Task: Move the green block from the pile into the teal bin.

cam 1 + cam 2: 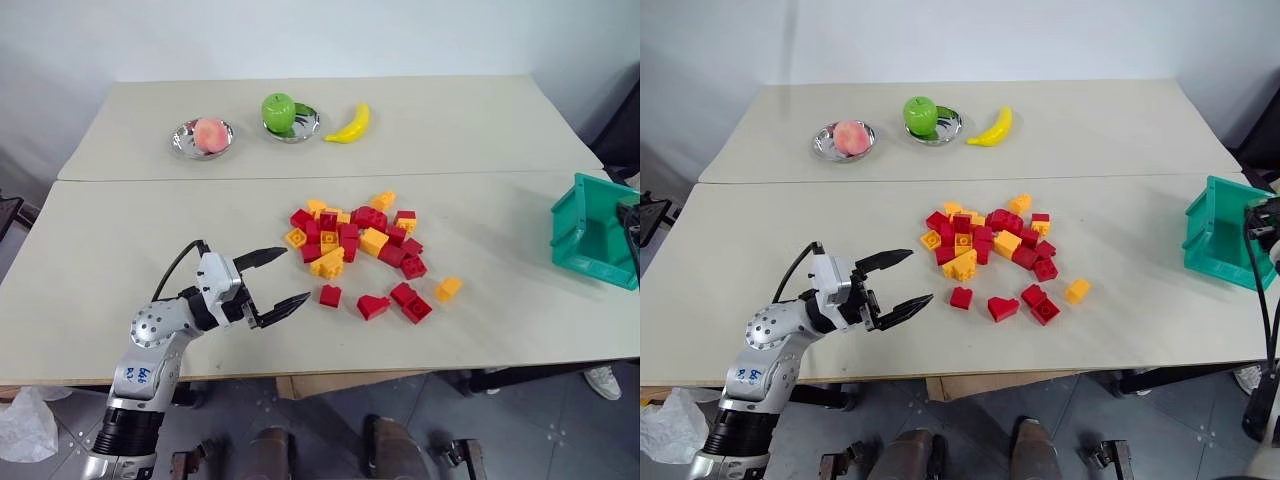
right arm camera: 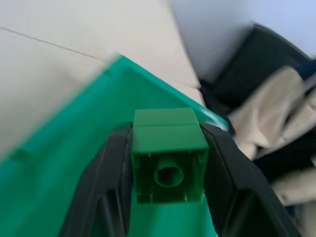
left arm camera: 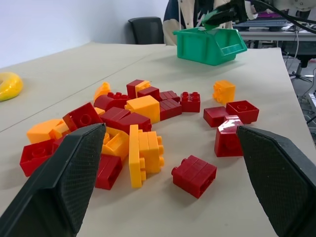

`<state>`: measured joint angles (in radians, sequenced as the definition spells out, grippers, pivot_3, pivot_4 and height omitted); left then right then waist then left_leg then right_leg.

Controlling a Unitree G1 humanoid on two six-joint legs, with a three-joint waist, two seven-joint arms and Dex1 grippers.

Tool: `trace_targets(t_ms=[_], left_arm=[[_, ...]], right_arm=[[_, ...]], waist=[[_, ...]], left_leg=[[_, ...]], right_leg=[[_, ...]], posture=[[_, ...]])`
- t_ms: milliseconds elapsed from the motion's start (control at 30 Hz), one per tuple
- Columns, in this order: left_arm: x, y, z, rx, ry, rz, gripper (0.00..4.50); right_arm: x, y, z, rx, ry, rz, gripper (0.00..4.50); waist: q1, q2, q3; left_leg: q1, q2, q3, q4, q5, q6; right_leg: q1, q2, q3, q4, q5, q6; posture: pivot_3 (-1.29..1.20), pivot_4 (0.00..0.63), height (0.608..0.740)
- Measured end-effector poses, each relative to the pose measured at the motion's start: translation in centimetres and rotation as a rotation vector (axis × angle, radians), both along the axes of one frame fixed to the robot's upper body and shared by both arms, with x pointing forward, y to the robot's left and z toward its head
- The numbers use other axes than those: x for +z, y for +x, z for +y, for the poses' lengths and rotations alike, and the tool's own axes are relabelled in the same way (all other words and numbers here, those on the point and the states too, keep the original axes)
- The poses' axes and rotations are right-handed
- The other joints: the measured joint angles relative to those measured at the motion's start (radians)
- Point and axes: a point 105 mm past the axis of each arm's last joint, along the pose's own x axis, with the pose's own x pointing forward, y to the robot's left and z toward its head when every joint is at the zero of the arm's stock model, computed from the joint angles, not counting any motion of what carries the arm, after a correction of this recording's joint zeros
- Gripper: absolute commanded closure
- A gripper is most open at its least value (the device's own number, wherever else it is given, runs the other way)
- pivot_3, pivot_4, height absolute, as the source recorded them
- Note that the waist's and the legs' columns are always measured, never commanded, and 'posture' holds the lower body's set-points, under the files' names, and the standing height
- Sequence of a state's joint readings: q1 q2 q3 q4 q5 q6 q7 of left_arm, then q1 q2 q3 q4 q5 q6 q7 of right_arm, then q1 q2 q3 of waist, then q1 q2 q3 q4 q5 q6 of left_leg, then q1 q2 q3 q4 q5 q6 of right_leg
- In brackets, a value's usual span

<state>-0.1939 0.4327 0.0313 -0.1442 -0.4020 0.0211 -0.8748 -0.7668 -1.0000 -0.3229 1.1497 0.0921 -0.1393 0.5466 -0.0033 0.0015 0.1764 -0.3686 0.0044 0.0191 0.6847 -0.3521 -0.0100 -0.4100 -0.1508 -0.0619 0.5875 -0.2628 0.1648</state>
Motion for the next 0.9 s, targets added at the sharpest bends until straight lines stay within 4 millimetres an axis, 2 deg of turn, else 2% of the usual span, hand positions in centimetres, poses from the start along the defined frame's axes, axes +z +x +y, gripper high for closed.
trace_targets(t_ms=[167,400,633,800,867,900], left_arm=[[0.1,0.0,-0.2,-0.003,-0.010,-0.002,0.00],[0.4,0.0,-0.4,-0.016,-0.040,0.006,0.00],[0.8,0.0,-0.6,-0.024,-0.044,-0.004,0.00],[1.0,-0.2,-0.8,-0.032,-0.043,-0.012,0.00],[1.2,-0.3,-0.8,-0.036,-0.045,-0.014,0.00],[1.2,-0.3,-0.8,-0.036,-0.047,-0.012,0.00]], right_arm=[[0.0,0.1,0.0,0.002,0.068,-0.006,2.67],[1.1,0.2,-0.1,-0.015,0.125,-0.084,2.67],[-0.8,0.2,-0.5,-0.064,0.246,-0.079,2.67],[-0.8,0.0,-0.8,-0.088,0.252,-0.101,2.67],[-0.8,-0.1,-1.0,-0.107,0.250,-0.110,3.01],[-0.8,-0.2,-1.1,-0.122,0.258,-0.123,3.00]], waist=[[-0.003,0.000,0.000],[0.002,0.000,0.000],[0.001,0.000,0.000],[0.000,0.000,0.000],[0.000,0.000,0.000],[0.000,0.000,0.000]], left_leg=[[0.000,0.000,0.000,0.000,0.000,0.000],[0.000,0.000,0.000,0.000,0.000,0.000],[0.000,0.000,0.000,0.000,0.000,0.000],[0.000,0.000,0.000,0.000,0.000,0.000],[0.000,0.000,0.000,0.000,0.000,0.000],[0.000,0.000,0.000,0.000,0.000,0.000]], right_leg=[[0.000,0.000,0.000,0.000,0.000,0.000],[0.000,0.000,0.000,0.000,0.000,0.000],[0.000,0.000,0.000,0.000,0.000,0.000],[0.000,0.000,0.000,0.000,0.000,0.000],[0.000,0.000,0.000,0.000,0.000,0.000],[0.000,0.000,0.000,0.000,0.000,0.000]], posture=[[0.00,0.150,0.740],[0.00,0.150,0.740],[0.00,0.150,0.740],[0.00,0.150,0.740],[0.00,0.150,0.740],[0.00,0.150,0.740]])
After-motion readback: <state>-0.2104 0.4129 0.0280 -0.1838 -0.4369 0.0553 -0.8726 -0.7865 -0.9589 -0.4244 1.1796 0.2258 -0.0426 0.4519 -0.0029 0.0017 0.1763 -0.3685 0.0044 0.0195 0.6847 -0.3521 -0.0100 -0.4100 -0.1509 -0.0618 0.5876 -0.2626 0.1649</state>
